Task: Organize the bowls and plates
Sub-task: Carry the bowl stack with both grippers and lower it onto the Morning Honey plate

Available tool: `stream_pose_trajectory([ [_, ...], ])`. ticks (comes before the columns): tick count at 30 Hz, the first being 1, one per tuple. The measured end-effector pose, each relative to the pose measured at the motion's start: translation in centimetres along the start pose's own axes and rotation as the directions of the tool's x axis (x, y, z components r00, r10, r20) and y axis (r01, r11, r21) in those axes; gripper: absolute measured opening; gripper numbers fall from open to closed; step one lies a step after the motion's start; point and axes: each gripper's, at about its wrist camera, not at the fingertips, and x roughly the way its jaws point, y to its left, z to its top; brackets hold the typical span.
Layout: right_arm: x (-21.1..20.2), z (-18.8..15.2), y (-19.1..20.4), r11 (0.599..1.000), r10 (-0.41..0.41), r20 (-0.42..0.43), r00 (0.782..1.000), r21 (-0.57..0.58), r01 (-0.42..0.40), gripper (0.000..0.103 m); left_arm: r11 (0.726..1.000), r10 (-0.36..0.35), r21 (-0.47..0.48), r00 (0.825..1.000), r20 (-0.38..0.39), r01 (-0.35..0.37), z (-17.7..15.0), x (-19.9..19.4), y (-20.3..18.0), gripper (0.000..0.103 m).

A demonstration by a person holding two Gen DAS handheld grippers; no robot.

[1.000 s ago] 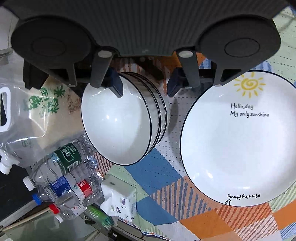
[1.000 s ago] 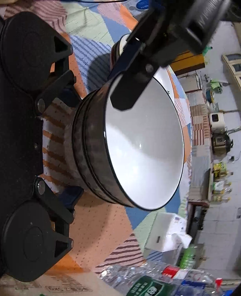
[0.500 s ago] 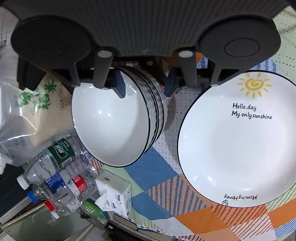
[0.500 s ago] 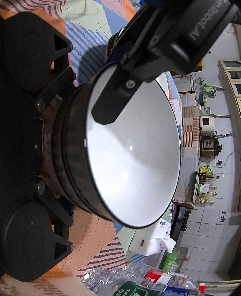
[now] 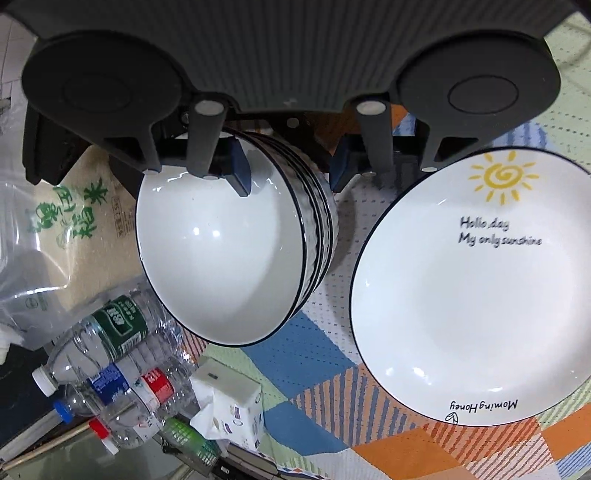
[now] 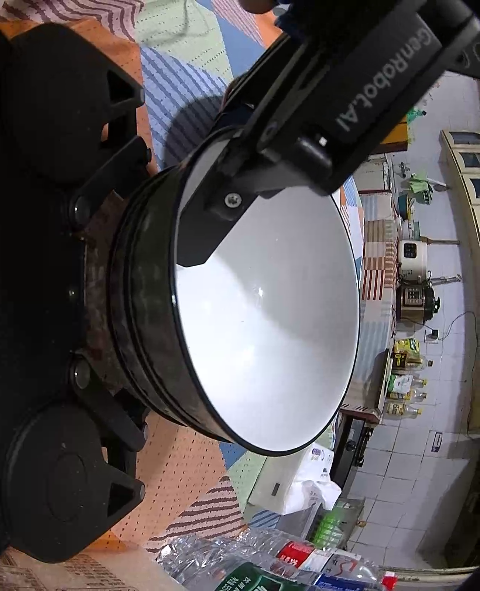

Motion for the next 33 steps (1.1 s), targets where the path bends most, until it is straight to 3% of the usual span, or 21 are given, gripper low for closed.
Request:
stream_pose_trajectory([
  [7,-1.5,1.1,1.3,1.000,-0.007,0.047,0.999,-0.016,0.007,0.098,0.999,-0.001,0.048,1.000,-0.006,0.001,0.4,-3.1,-0.5,0.045],
  [16,-4.0,4.9,3.3,1.000,-0.011,0.103,0.995,-0.020,0.013,0.098,0.988,0.032,0.150,0.998,0.052,-0.039,1.6,-8.5,-2.0,0.045],
  [24,-4.7,8.5,5.3,0.998,-0.001,0.118,0.993,-0.064,0.009,0.098,0.991,0.008,0.133,0.999,0.050,-0.014,3.7,-12.5,0.0,0.045],
  [33,-1.8,11.6,8.0,0.995,0.059,0.131,0.990,-0.088,-0.048,0.098,0.993,0.059,0.100,0.997,0.054,-0.065,6.0,-15.0,4.1,0.045],
])
